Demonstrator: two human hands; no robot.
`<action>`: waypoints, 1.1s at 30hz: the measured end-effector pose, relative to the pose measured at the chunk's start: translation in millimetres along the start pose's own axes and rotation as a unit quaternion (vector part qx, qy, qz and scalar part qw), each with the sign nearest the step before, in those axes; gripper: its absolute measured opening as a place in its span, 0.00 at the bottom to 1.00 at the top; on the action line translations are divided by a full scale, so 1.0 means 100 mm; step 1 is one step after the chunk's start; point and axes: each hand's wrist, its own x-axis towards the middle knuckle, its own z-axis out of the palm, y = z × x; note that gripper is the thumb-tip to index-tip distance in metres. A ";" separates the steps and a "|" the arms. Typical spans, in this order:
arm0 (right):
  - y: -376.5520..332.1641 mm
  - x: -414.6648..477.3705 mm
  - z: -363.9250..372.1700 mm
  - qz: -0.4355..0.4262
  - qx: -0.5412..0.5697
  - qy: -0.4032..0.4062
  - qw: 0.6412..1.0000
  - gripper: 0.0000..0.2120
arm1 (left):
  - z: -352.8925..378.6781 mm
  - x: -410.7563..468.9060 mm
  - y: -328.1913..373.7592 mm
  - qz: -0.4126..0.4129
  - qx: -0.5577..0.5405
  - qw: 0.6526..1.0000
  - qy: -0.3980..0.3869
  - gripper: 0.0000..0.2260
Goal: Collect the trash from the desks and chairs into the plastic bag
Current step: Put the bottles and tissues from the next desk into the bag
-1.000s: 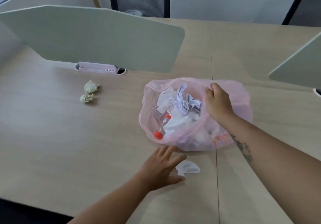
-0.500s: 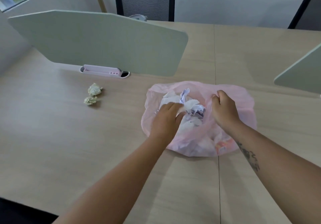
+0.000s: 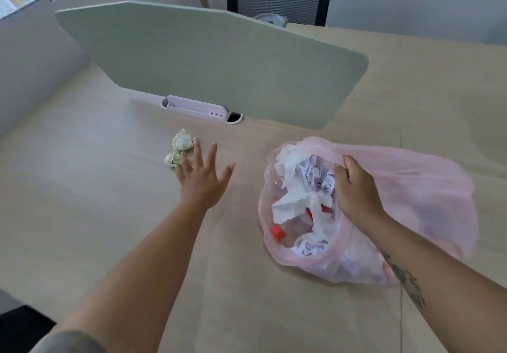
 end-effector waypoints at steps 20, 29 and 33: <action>-0.07 0.36 0.07 0.023 0.021 0.039 0.999 0.11 | 0.18 0.65 -0.36 0.026 -0.135 0.988 0.069 0.10; -0.10 0.11 -0.32 0.039 0.018 0.115 0.992 0.10 | -0.29 -0.52 1.38 0.287 -0.329 0.891 -0.122 0.22; -0.05 -0.02 -0.55 0.040 0.028 0.139 0.989 0.10 | -0.30 -0.59 1.41 0.333 -0.327 0.884 0.014 0.20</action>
